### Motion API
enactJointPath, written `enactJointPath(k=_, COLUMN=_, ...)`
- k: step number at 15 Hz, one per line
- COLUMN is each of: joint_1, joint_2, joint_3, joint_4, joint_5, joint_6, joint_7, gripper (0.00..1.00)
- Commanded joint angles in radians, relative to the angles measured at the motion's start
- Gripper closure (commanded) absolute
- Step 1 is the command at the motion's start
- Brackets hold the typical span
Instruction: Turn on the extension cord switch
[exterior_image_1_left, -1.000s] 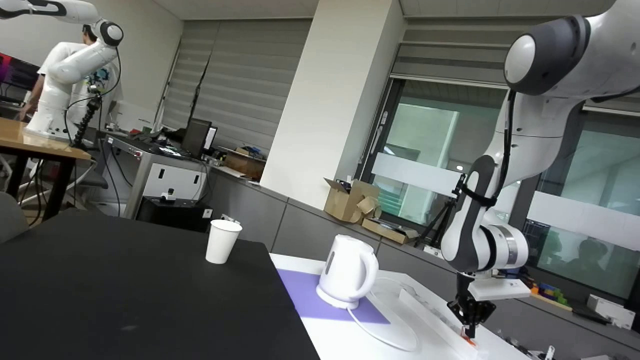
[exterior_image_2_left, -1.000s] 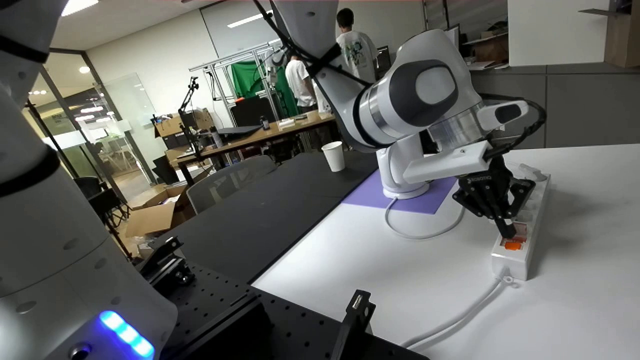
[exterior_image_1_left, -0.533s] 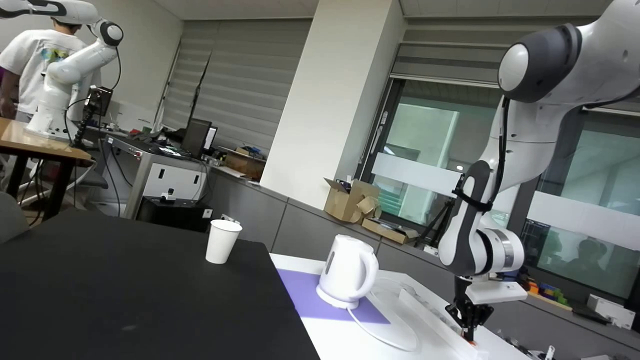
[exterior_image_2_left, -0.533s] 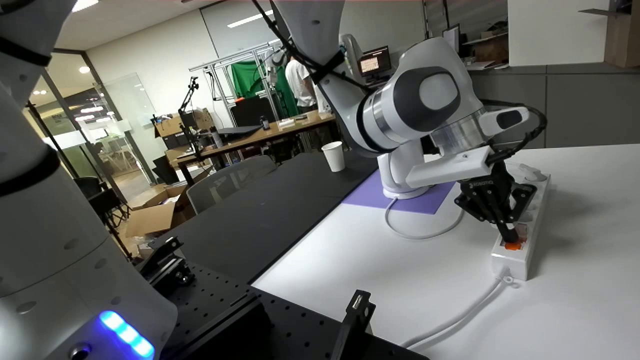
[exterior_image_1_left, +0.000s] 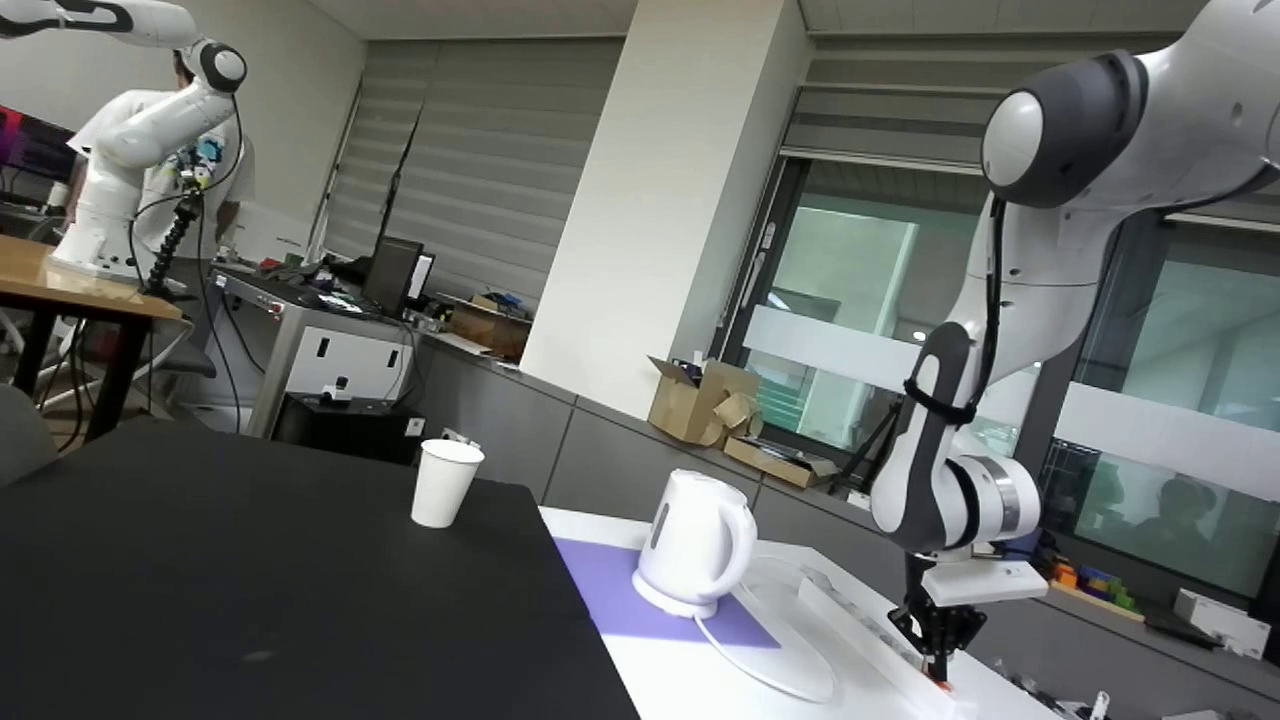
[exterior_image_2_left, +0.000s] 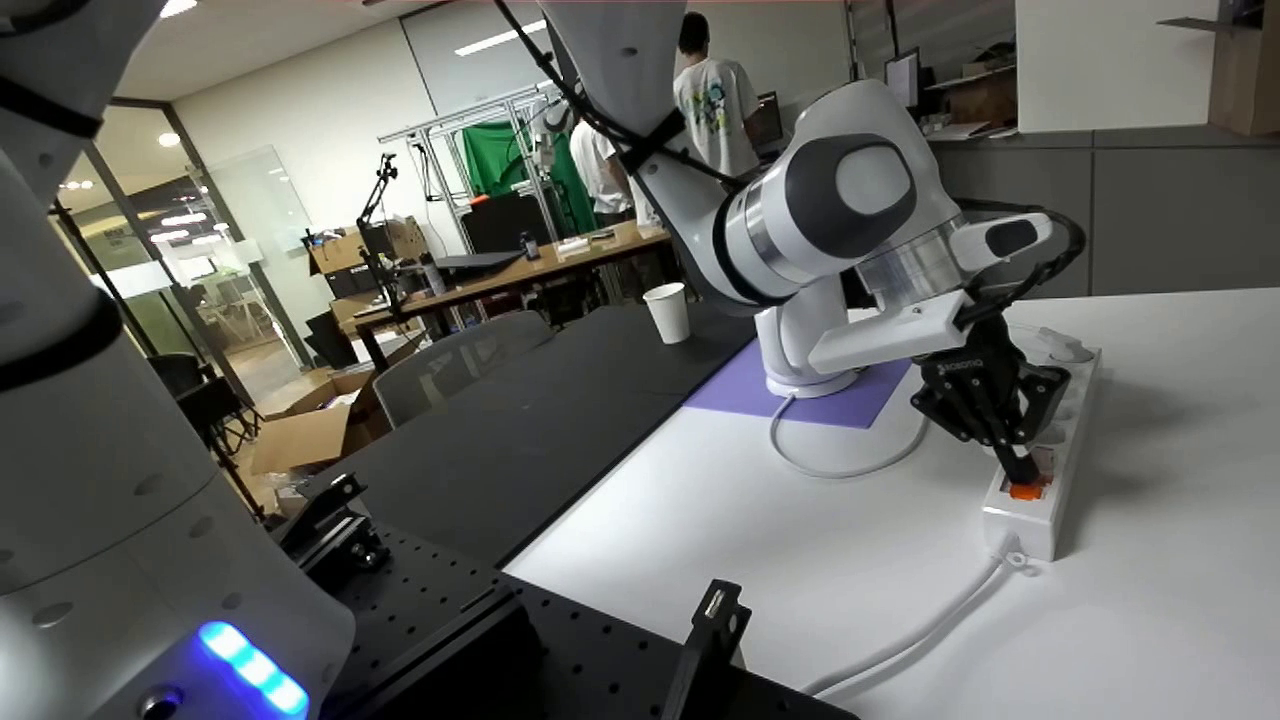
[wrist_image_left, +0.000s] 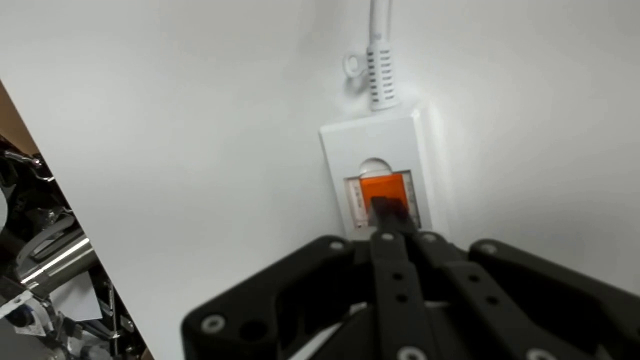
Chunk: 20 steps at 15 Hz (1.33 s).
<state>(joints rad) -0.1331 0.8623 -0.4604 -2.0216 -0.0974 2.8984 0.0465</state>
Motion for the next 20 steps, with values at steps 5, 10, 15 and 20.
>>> enactJointPath(k=5, joint_1=0.075, joint_2=-0.034, joint_3=-0.055, joint_4=-0.037, joint_5=-0.016, joint_6=-0.038, joint_7=0.059, gripper=1.0)
enactJointPath(k=10, joint_1=0.05, joint_2=-0.044, joint_3=-0.035, joint_4=-0.046, joint_5=-0.013, joint_6=-0.02, joint_7=0.035, gripper=1.0)
enactJointPath(k=15, joint_1=0.031, joint_2=-0.033, joint_3=-0.018, joint_4=-0.038, joint_5=-0.01, joint_6=-0.015, joint_7=0.028, gripper=1.0)
enactJointPath(k=20, joint_1=0.009, joint_2=-0.018, joint_3=-0.001, joint_4=-0.023, joint_5=-0.007, joint_6=-0.009, joint_7=0.024, gripper=1.0)
